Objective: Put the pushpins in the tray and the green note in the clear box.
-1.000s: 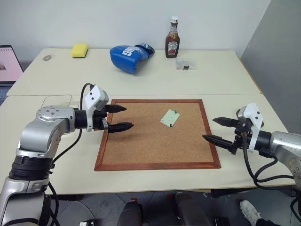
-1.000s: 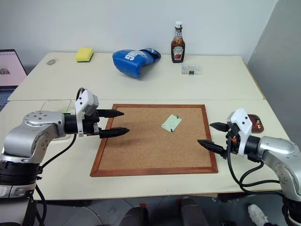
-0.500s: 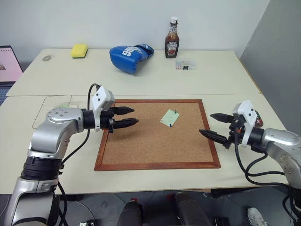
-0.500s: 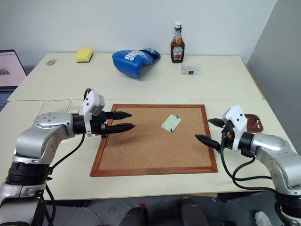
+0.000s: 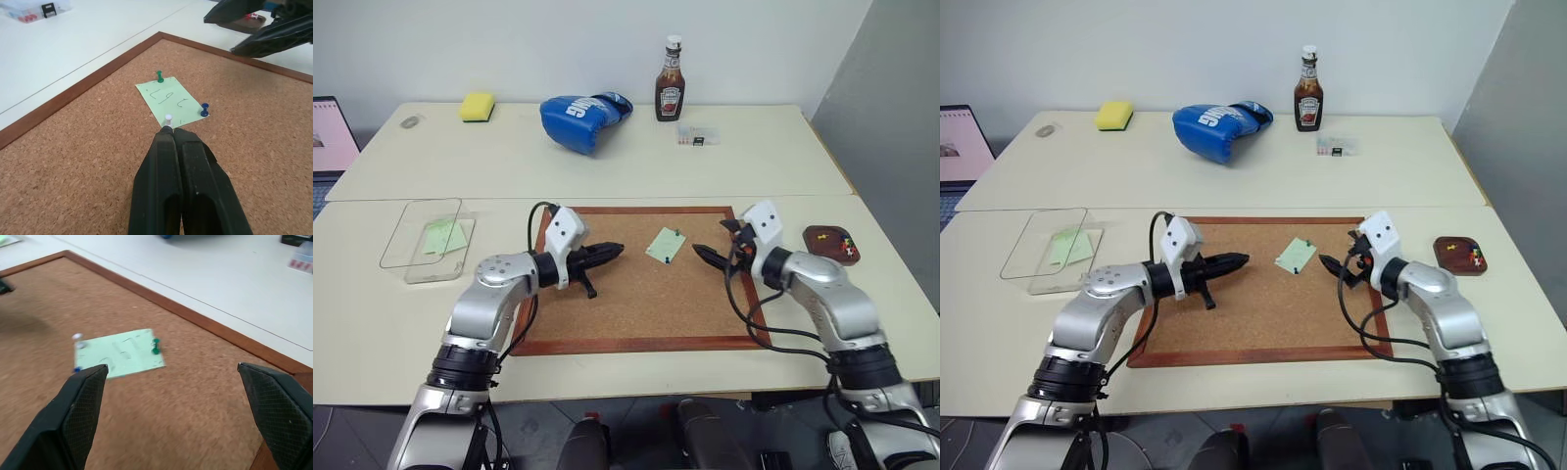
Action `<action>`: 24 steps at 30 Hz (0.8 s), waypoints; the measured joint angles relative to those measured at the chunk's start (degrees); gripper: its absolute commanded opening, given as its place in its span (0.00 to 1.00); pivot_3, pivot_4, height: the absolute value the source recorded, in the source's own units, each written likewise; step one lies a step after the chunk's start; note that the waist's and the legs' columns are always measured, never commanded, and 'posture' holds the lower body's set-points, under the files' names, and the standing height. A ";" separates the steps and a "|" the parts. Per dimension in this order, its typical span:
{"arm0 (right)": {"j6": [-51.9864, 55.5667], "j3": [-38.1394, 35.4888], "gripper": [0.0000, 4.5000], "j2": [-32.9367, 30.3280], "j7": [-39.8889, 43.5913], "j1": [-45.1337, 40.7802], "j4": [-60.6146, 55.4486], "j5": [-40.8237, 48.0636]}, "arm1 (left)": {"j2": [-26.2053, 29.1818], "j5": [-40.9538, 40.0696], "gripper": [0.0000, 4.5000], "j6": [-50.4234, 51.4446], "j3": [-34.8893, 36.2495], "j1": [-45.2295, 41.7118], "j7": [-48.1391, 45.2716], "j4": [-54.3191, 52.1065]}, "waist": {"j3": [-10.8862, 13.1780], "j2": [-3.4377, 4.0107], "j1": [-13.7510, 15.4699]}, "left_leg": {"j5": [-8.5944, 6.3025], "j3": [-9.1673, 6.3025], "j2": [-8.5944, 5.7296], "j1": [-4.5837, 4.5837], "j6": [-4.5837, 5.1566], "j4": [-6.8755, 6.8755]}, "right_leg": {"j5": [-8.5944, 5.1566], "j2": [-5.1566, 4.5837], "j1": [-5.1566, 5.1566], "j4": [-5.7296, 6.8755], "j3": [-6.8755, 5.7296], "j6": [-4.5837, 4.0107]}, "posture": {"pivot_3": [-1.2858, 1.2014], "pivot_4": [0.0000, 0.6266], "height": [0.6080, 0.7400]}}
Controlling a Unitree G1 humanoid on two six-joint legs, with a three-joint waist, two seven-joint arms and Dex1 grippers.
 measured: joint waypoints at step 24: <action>-15.04 1.64 0.63 12.63 -1.28 -13.49 31.85 -7.14 | -0.73 7.41 0.00 -4.84 -5.00 0.68 1.03 4.30 | -0.05 0.07 -0.06 | 0.01 -0.09 -0.01 0.09 0.00 0.01 | 0.21 0.00 0.13 0.04 -0.06 -0.25 | 0.52 0.24 1.00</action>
